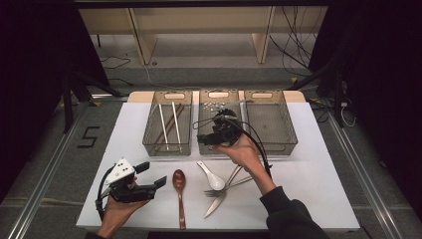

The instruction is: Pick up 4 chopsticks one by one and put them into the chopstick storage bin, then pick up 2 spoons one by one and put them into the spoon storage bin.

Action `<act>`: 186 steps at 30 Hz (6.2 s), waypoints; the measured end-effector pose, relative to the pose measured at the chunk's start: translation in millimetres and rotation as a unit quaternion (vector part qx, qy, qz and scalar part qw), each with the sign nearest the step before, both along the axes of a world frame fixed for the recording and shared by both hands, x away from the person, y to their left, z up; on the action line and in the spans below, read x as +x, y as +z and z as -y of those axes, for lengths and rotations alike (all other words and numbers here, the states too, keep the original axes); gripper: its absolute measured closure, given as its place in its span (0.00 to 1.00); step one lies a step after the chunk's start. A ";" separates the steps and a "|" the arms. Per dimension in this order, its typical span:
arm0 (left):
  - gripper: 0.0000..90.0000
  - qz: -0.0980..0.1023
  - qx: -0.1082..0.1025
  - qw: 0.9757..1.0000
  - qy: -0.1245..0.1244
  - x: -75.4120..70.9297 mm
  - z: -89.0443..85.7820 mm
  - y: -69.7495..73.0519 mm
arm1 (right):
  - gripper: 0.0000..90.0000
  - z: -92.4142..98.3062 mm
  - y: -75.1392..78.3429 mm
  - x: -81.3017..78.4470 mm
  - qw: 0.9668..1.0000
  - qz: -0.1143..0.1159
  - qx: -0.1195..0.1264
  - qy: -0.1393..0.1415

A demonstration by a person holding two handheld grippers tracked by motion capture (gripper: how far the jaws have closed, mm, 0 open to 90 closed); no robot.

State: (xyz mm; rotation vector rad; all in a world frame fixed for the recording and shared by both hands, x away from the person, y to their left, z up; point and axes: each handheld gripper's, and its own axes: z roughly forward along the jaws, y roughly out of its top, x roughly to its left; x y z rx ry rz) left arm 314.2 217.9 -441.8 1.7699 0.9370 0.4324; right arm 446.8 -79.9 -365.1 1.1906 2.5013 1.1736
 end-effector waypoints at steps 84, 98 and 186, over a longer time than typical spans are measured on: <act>0.18 -0.005 -0.001 1.000 0.001 1.4 2.7 0.1 | 0.61 -26.9 -91.6 -16.9 0.977 -0.127 -0.162 0.052; 0.18 -0.004 0.000 1.000 0.000 0.5 2.0 0.1 | 0.72 -34.1 -97.8 -16.3 0.973 -0.122 -0.188 0.054; 0.18 -0.003 -0.002 1.000 0.002 0.5 0.2 -0.1 | 0.96 22.1 8.9 56.4 0.996 -0.016 -0.072 -0.051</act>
